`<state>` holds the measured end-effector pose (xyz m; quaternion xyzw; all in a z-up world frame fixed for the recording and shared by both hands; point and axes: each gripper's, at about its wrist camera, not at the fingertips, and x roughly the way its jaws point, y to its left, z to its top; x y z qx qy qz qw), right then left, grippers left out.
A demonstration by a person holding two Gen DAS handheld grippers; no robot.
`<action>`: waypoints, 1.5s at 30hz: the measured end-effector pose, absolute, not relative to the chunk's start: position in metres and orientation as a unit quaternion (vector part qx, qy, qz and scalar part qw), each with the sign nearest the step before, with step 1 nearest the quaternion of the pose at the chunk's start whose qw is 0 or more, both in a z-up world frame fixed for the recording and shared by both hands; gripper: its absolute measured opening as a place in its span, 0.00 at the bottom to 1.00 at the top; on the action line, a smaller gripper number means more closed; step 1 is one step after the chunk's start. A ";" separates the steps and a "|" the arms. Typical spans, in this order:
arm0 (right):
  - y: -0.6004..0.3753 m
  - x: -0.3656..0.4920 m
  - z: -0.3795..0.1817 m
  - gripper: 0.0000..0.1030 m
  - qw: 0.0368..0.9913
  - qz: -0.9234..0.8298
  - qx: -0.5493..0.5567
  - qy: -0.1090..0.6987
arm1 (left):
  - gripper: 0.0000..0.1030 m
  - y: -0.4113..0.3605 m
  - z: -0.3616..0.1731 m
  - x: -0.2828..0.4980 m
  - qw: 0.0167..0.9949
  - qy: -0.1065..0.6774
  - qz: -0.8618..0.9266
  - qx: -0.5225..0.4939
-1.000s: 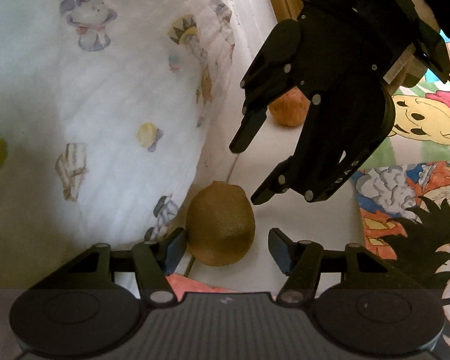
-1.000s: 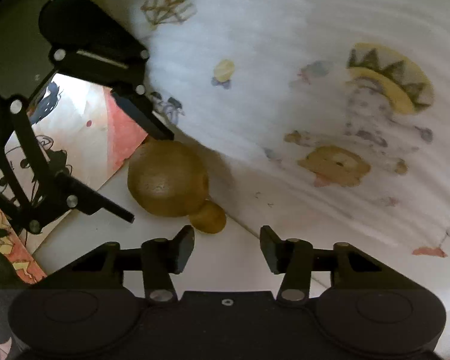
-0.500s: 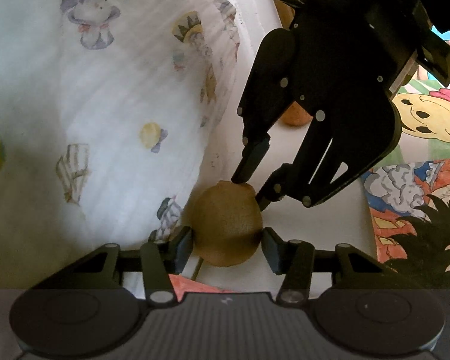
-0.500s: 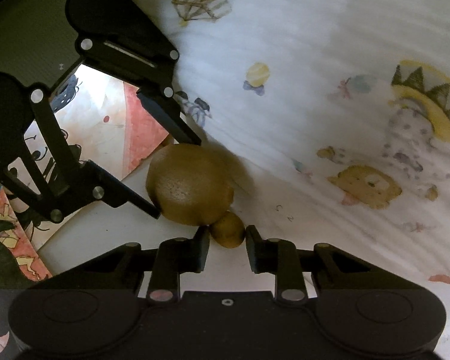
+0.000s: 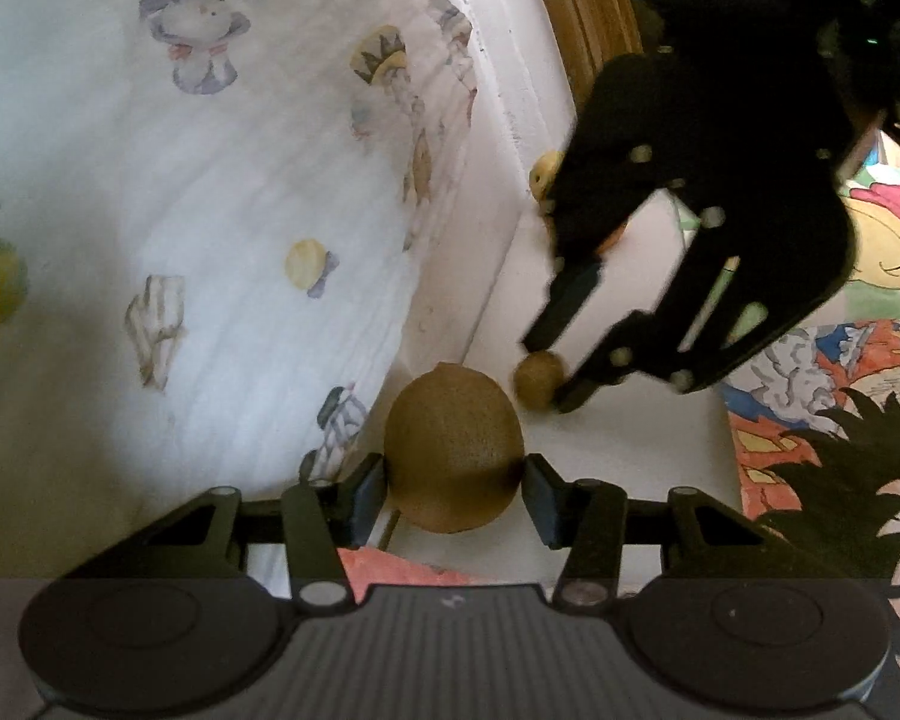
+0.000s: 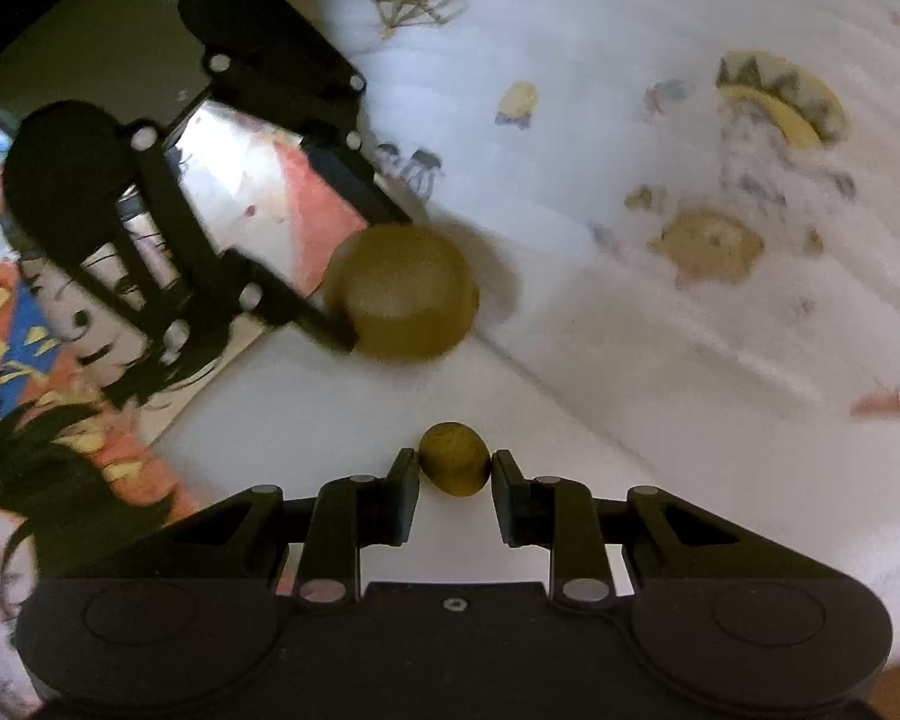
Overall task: Organize fruits
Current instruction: 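Close the left gripper on the kiwi while the right closes on the small brown fruit, then lift the kiwi with the left tool while the right lifts the small fruit toward the tray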
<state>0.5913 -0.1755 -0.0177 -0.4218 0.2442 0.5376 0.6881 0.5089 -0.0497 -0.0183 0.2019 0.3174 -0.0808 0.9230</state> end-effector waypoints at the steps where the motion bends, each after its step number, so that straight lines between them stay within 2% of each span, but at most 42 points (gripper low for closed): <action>1: -0.179 0.588 -0.018 0.27 0.691 0.535 -0.419 0.246 | 0.52 -0.049 -0.018 0.507 0.923 0.317 -0.084 0.203; 26: -0.194 0.566 -0.015 0.27 0.718 0.505 -0.354 0.322 | 0.59 -0.065 -0.014 0.533 0.919 0.323 -0.085 0.212; 35: -0.194 0.567 -0.017 0.34 0.723 0.498 -0.339 0.338 | 0.56 -0.068 -0.016 0.546 0.919 0.326 -0.083 0.205; 45: -0.189 0.577 -0.023 0.34 0.742 0.489 -0.299 0.347 | 0.56 -0.065 -0.015 0.538 0.919 0.324 -0.084 0.207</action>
